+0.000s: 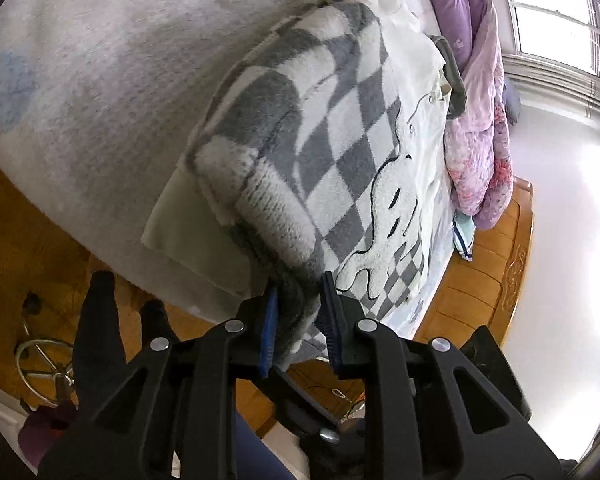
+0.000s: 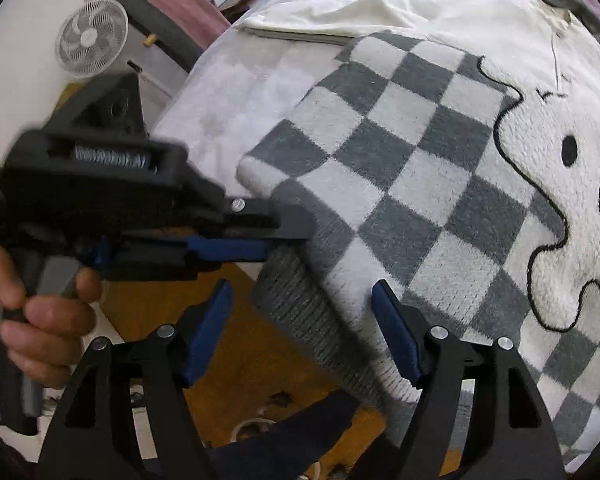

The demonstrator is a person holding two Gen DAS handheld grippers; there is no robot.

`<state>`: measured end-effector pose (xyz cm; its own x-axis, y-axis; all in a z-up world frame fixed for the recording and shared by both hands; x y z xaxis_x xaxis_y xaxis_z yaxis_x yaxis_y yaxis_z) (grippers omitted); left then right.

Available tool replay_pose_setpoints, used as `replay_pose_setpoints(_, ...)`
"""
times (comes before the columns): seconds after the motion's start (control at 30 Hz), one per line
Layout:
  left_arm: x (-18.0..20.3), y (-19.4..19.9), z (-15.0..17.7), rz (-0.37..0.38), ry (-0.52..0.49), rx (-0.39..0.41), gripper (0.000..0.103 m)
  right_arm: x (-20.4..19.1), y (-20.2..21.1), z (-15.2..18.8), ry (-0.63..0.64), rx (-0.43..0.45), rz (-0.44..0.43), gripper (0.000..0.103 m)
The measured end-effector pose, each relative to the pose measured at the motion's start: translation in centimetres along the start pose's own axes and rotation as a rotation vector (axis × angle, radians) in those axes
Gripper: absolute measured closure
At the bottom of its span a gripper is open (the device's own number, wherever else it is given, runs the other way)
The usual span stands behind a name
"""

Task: Fold large clothes
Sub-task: 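Grasp the folded cardigan edge with the right gripper and lift it while the left gripper releases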

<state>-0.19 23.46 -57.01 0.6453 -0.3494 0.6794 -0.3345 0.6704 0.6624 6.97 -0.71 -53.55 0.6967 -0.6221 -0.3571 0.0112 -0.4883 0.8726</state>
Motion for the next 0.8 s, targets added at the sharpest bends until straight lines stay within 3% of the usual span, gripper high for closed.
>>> replay_pose_setpoints(0.1,0.3,-0.1,0.0,-0.008,-0.024,-0.012,0.083,0.3,-2.3,-0.3,0.021,0.006,0.069,0.034)
replay_pose_setpoints(0.13,0.4,0.0,0.0,-0.012,-0.032,-0.015,0.083,0.1,-3.2,-0.8,0.034,0.012,0.085,0.039)
replay_pose_setpoints(0.17,0.3,0.1,0.0,-0.012,-0.041,-0.02,0.083,0.1,-3.7,-1.0,0.04,0.017,0.089,0.048)
replay_pose_setpoints(0.2,0.2,0.3,-0.1,-0.006,-0.049,-0.023,0.083,0.3,-4.2,-1.3,0.034,0.015,0.113,0.067)
replay_pose_setpoints(0.23,0.4,0.6,-0.2,0.009,-0.055,-0.022,0.083,0.6,-4.7,-1.4,0.016,-0.003,0.123,0.074)
replay_pose_setpoints(0.3,1.1,1.8,-0.3,0.045,-0.102,-0.016,0.082,1.5,-5.1,-2.0,-0.056,0.0,0.092,0.077)
replay_pose_setpoints(0.37,2.2,3.2,-0.6,0.107,-0.154,-0.012,0.078,3.2,-4.3,-2.0,-0.193,0.02,0.008,0.079)
replay_pose_setpoints(0.43,3.1,5.5,-1.4,0.113,-0.202,0.077,0.074,4.8,-3.0,-1.9,-0.31,0.056,-0.063,0.08)
replay_pose_setpoints(0.5,2.9,7.2,-2.6,0.085,-0.188,0.157,0.064,6.2,-1.0,-1.3,-0.436,0.113,-0.158,0.08)
replay_pose_setpoints(0.53,2.5,8.0,-3.4,0.044,-0.162,0.207,0.064,6.7,-0.2,-1.0,-0.481,0.132,-0.193,0.08)
replay_pose_setpoints(0.6,1.5,8.3,-5.2,-0.109,-0.123,0.286,0.064,8.4,1.9,-0.1,-0.597,0.192,-0.283,0.08)
replay_pose_setpoints(0.67,1.3,6.7,-6.2,-0.222,-0.126,0.291,0.064,9.8,3.9,0.6,-0.649,0.237,-0.332,0.081)
replay_pose_setpoints(0.8,4.0,0.1,-6.2,-0.271,-0.195,0.224,0.064,12.9,9.0,3.5,-0.741,0.36,-0.397,0.081)
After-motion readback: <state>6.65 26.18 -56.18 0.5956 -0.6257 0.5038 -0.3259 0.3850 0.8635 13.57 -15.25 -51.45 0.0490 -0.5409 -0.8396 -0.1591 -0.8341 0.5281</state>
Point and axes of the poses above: each gripper's, at about its wrist camera, not at the fingertips, and y roughly against the way its jaws point, x to its right, z to its underside, the point moved 3 cm from there along -y, roughly the way its jaws point, and after that the axes turned 4 degrees about y, right-handed, at the moved point
